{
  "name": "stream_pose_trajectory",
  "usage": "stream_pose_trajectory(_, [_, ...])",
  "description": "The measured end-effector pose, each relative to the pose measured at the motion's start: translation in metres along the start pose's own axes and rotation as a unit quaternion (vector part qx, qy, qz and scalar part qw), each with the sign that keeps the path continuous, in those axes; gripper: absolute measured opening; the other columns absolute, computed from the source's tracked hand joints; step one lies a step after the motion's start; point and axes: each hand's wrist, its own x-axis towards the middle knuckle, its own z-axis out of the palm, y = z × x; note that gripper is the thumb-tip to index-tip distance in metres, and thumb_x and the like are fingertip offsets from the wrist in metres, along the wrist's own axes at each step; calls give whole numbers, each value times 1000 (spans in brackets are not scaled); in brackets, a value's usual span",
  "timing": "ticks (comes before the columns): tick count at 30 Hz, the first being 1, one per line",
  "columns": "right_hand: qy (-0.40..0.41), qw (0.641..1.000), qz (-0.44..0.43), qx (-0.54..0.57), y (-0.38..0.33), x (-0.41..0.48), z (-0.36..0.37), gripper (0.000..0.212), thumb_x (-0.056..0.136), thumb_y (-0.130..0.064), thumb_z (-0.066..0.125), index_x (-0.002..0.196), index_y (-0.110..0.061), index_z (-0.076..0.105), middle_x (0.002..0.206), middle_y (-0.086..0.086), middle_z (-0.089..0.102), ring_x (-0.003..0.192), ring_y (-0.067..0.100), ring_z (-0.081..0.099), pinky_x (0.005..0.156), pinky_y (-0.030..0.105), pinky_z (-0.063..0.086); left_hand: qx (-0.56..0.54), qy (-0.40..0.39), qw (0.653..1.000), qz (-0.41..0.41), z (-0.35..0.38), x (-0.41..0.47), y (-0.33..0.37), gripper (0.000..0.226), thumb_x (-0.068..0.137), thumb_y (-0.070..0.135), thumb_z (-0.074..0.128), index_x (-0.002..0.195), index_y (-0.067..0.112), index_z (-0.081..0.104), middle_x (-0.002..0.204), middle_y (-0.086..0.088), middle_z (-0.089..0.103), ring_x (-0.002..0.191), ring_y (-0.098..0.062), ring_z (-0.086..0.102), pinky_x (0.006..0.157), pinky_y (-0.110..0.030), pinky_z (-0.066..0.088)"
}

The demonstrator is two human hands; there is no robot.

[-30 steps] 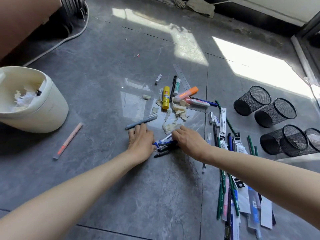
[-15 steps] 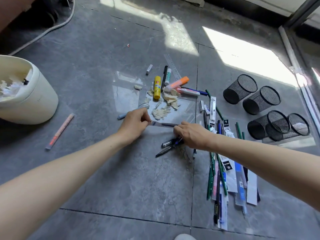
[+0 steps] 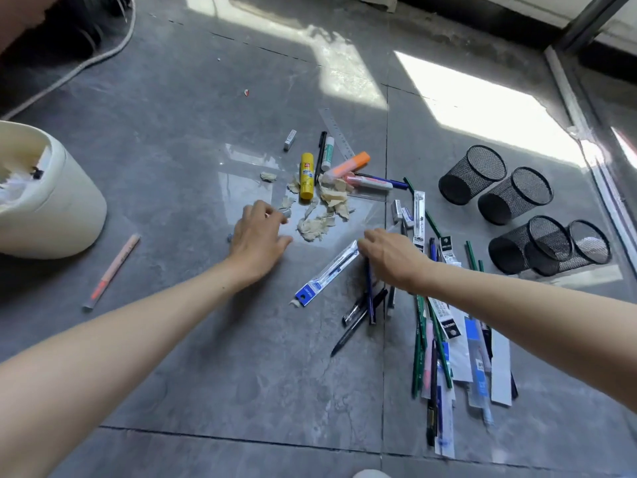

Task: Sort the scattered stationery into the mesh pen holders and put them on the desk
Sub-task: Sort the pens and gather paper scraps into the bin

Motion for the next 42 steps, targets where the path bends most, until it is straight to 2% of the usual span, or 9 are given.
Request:
stream_pose_trajectory(5, [6,970,195,142,-1,39,-5,50,91,-16,44,140,-13,32,136,17,37,118,33,44,93,48,45,32,5,999,-18,11,16,-10,32,90,23,55,118,9,52,121,-13,45,114,-31,39,94,-39,35])
stream_pose_trajectory(9, [-5,948,219,233,1,66,-8,61,96,-33,45,149,-30,15,156,17,7,137,38,29,111,49,27,24,41,999,12,18,31,-5,28,93,24,51,116,9,55,118,-13,47,112,-30,40,92,-38,34])
stream_pose_trajectory(12, [21,940,201,274,4,79,-12,59,98,-30,43,151,-23,16,158,10,4,144,29,13,115,39,14,20,37,998,41,21,51,3,34,94,20,49,128,14,51,133,-12,40,122,-31,34,100,-39,29])
stream_pose_trajectory(15, [25,938,165,304,4,89,-13,45,100,-21,41,143,-7,36,153,11,26,139,25,27,113,34,21,43,19,995,92,24,73,11,47,92,12,48,139,18,41,145,-12,31,132,-31,27,106,-38,22])
stream_pose_trajectory(19, [53,970,74,226,1,81,-1,24,90,-10,47,103,0,64,116,15,61,106,30,55,89,40,44,71,39,983,163,32,96,21,50,87,3,48,136,13,45,146,-11,34,133,-28,31,106,-34,17])
stream_pose_trajectory(24, [191,962,138,140,25,82,3,27,80,0,58,107,-1,63,115,17,58,102,35,54,84,46,47,95,49,977,186,50,113,31,46,87,3,51,132,14,48,136,-8,44,125,-27,37,108,-40,20])
stream_pose_trajectory(29, [125,964,218,85,54,98,-2,47,83,0,46,129,-11,49,127,11,54,112,33,44,90,41,38,111,51,975,183,57,123,46,38,92,14,50,129,26,51,119,-10,43,109,-30,39,90,-33,22])
stream_pose_trajectory(34, [107,964,242,29,57,88,15,27,92,-17,45,113,-7,59,115,14,51,107,32,41,81,37,33,164,-19,972,166,58,136,62,52,91,11,41,137,33,32,128,-9,31,116,-31,30,98,-42,22])
stream_pose_trajectory(42, [162,949,247,112,51,59,28,27,86,-33,54,99,-10,50,103,8,48,95,24,41,83,36,35,170,48,962,207,58,130,54,22,90,12,52,109,15,63,125,-9,41,116,-30,35,95,-39,20])
